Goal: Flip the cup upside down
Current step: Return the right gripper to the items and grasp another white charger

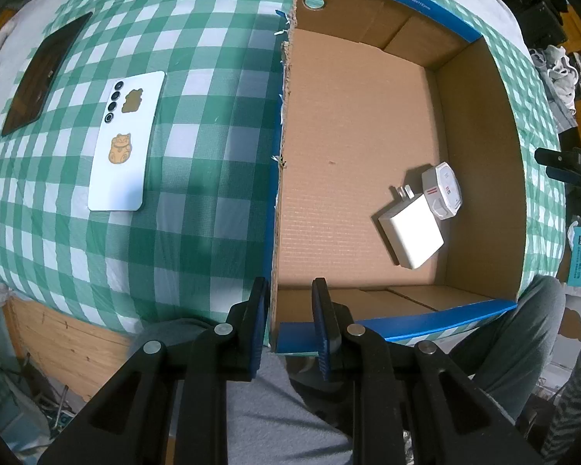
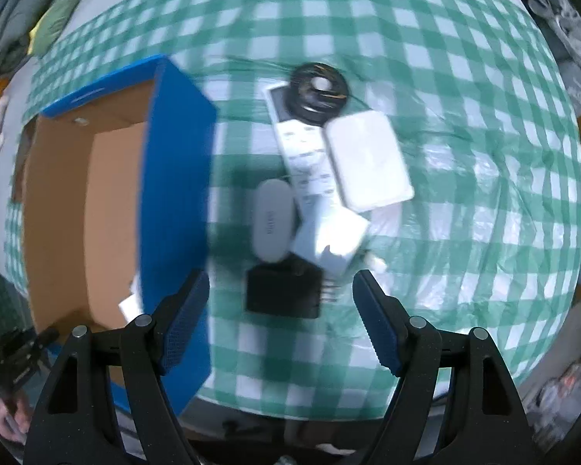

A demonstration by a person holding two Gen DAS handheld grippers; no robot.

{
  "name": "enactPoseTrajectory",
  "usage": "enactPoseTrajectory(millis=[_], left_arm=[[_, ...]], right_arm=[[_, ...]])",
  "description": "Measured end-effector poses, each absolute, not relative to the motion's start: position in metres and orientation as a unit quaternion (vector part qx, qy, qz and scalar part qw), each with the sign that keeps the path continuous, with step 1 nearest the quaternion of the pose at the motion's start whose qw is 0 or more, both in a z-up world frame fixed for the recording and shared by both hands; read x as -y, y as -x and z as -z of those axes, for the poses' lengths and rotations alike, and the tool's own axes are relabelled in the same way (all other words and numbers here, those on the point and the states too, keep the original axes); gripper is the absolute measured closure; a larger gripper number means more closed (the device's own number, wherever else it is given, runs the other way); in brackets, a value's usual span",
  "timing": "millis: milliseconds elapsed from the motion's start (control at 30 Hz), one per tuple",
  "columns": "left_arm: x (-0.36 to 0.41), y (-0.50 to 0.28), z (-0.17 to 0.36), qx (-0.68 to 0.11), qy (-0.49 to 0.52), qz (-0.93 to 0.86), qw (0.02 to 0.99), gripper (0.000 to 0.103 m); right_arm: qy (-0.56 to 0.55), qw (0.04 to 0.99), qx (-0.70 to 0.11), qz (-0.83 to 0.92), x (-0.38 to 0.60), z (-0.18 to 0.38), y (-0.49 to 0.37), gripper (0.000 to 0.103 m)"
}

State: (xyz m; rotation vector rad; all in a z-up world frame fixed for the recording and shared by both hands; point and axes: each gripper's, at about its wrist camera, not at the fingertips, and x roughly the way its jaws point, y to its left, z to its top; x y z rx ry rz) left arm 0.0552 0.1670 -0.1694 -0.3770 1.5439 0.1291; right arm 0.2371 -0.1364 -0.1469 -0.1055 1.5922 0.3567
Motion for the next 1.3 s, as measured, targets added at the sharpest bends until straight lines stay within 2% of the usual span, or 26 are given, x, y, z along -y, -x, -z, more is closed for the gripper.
enactPoseTrajectory(millis=[467,1033,1200,1300], left_arm=[[-0.168,-0.053,0.171,-0.695,0.171,-0.057,0.696,0.081],[-0.167,-0.056,0.173,-0.699,0.168,-0.057,0.693,0.08],[-0.166,-0.056,0.174,-0.699,0.167,-0.058,0.693,0.078],[-0.163,-0.058,0.175,-0.701,0.165,-0.059,0.692,0.077]], right_arm=[[-0.015,0.661,-0.745,-0.088,0.164,0.21,-0.272,0.026],[-0.001,0.657,-0.752,-0.058,0.166,0.253,-0.279,0.027],[-0.007,0.65,-0.756,-0.072,0.158,0.266,-0.28,0.045],[0.004,0.653,-0.753,-0.074,0.155,0.27,-0.278,0.048]])
